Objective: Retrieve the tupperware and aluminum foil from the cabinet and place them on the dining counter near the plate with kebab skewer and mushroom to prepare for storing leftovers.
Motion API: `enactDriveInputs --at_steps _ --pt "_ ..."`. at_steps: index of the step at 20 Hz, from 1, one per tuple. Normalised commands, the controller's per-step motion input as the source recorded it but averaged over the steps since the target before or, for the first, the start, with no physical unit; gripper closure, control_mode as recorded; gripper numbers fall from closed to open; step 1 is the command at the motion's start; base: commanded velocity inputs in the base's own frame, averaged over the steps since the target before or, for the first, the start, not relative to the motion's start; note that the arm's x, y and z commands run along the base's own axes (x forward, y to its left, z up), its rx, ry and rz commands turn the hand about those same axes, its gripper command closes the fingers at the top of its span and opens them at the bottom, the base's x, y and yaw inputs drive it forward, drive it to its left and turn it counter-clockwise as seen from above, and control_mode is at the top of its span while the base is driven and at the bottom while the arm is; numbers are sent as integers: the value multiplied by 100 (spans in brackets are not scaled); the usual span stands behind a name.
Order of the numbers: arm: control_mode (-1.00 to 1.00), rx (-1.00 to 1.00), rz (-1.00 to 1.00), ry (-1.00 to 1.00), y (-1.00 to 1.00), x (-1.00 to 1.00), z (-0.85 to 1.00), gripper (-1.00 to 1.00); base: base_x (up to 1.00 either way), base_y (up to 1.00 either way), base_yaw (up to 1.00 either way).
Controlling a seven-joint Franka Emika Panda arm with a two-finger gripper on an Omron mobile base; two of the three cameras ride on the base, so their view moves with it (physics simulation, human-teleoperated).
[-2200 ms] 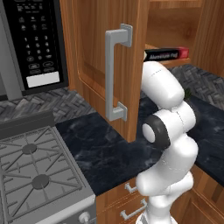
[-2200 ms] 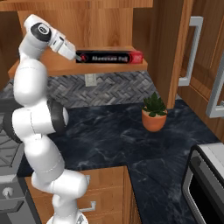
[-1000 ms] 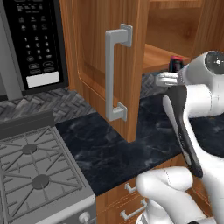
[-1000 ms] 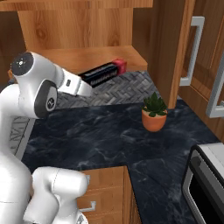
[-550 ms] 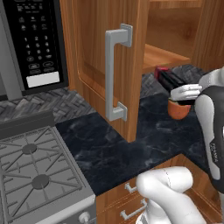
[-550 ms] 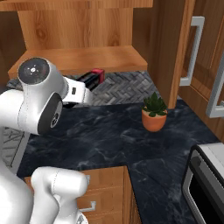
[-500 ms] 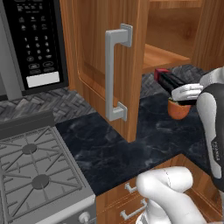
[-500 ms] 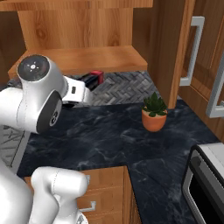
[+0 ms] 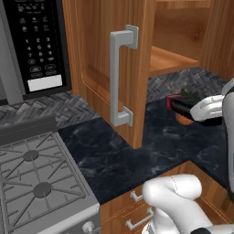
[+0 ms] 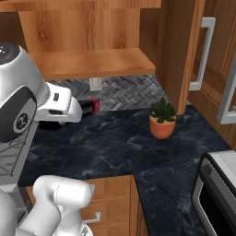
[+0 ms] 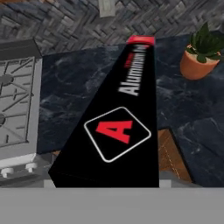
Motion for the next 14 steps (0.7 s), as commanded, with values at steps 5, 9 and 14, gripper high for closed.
enactDriveInputs --at_steps 5,9,14 --pt "-100 -18 11 6 58 -98 -51 100 0 0 0" --pt "-100 0 6 16 13 67 -15 100 0 0 0" --pt "-100 17 5 3 -61 91 0 100 0 0 0"
